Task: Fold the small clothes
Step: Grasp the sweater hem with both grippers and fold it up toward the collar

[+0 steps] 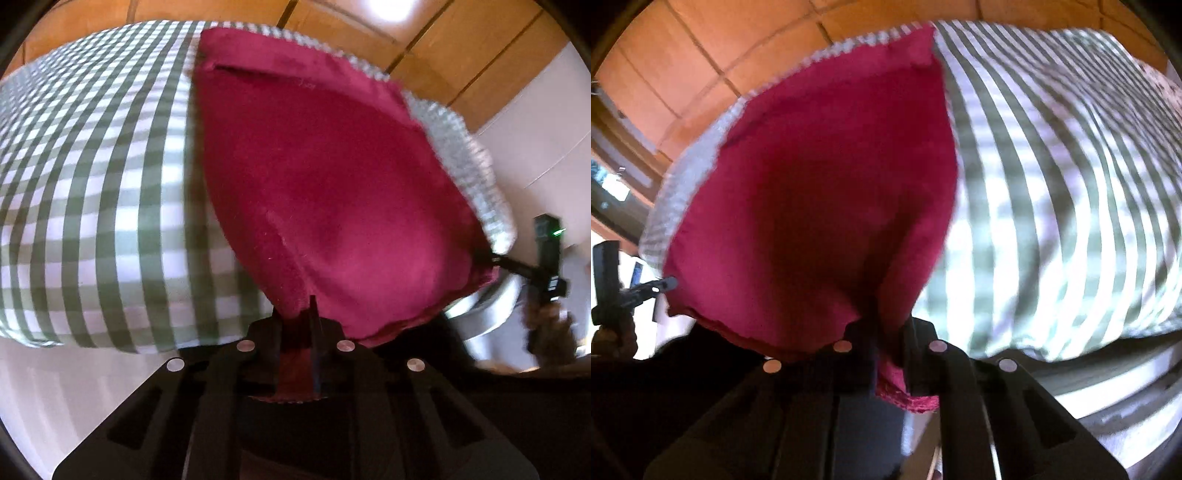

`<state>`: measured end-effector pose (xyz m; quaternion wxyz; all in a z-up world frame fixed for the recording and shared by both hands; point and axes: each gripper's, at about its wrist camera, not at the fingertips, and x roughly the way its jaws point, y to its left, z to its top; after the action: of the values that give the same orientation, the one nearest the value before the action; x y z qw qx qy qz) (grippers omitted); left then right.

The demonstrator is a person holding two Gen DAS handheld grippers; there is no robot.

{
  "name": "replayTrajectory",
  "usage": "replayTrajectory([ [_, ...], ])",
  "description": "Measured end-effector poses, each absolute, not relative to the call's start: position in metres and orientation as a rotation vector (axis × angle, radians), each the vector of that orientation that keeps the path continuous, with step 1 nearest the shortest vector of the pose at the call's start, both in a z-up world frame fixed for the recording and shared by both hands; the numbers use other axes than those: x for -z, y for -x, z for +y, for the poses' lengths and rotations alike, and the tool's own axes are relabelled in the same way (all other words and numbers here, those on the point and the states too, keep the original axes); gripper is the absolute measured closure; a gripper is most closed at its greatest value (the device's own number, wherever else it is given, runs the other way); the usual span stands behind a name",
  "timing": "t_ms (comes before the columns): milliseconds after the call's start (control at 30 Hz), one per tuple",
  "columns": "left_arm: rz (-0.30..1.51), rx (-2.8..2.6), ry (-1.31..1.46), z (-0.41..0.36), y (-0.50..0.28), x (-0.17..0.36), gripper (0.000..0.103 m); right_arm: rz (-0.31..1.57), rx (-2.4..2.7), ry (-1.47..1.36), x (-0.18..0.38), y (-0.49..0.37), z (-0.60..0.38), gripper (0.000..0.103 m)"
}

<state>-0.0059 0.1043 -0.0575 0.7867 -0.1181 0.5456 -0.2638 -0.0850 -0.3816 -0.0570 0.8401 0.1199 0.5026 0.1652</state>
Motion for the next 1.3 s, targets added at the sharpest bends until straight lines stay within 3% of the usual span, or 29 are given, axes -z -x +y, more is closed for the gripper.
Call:
replayTrajectory([
  [233,1.074,0.651,0.538,0.122,-0.036,0.03,0.092,0.929,-0.362,-0.393,0.027,0.022,-0.389,0.094],
  [467,1.027,0.553,0.633,0.122,-0.12,0.034,0.092,0.935,-0.283,-0.423,0.037,-0.066,-0.388,0.094],
  [533,1.025,0.481,0.673,0.126,-0.144,0.04,0.092,0.928,-0.272,-0.453,0.038,-0.081,-0.392,0.089],
  [567,1.023,0.469,0.691,0.132,-0.151,0.042,0.092,0.918,-0.278,-0.477,0.037,-0.086,-0.395,0.071],
  [600,1.028,0.446,0.707,0.138,-0.156,0.043,0.089,0.903,-0.283,-0.493,0.034,-0.087,-0.397,0.051],
  [633,1.039,0.43,0.722,0.14,-0.16,0.045,0.077,0.862,-0.273,-0.509,0.027,-0.085,-0.403,0.042],
  [667,1.054,0.417,0.742,0.144,-0.164,0.046,0.053,0.843,-0.273,-0.52,0.023,-0.083,-0.406,0.028],
  [733,0.994,0.349,0.75,0.157,-0.155,0.04,0.025,0.811,-0.277,-0.531,0.015,-0.071,-0.418,0.021],
  [800,0.95,0.333,0.757,0.174,-0.147,0.036,0.025,0.805,-0.253,-0.512,0.016,-0.055,-0.432,0.016],
  [933,0.93,0.346,0.712,0.192,-0.123,0.039,0.025,0.869,-0.208,-0.446,0.038,-0.025,-0.437,0.016],
  [1033,0.989,0.364,0.615,0.173,-0.114,0.053,0.027,0.928,-0.208,-0.428,0.061,-0.024,-0.427,0.031],
  [1100,1.018,0.386,0.517,0.152,-0.106,0.061,0.034,0.929,-0.209,-0.401,0.067,-0.03,-0.414,0.043],
  [1133,1.023,0.393,0.489,0.145,-0.102,0.064,0.042,0.93,-0.21,-0.376,0.071,-0.037,-0.404,0.048],
  [1200,1.024,0.421,0.447,0.132,-0.104,0.067,0.073,0.94,-0.205,-0.356,0.073,-0.047,-0.394,0.068],
  [1267,1.022,0.418,0.421,0.126,-0.104,0.065,0.087,0.937,-0.205,-0.353,0.07,-0.048,-0.389,0.079],
  [1300,1.014,0.418,0.412,0.127,-0.104,0.063,0.088,0.934,-0.206,-0.356,0.068,-0.046,-0.39,0.082],
])
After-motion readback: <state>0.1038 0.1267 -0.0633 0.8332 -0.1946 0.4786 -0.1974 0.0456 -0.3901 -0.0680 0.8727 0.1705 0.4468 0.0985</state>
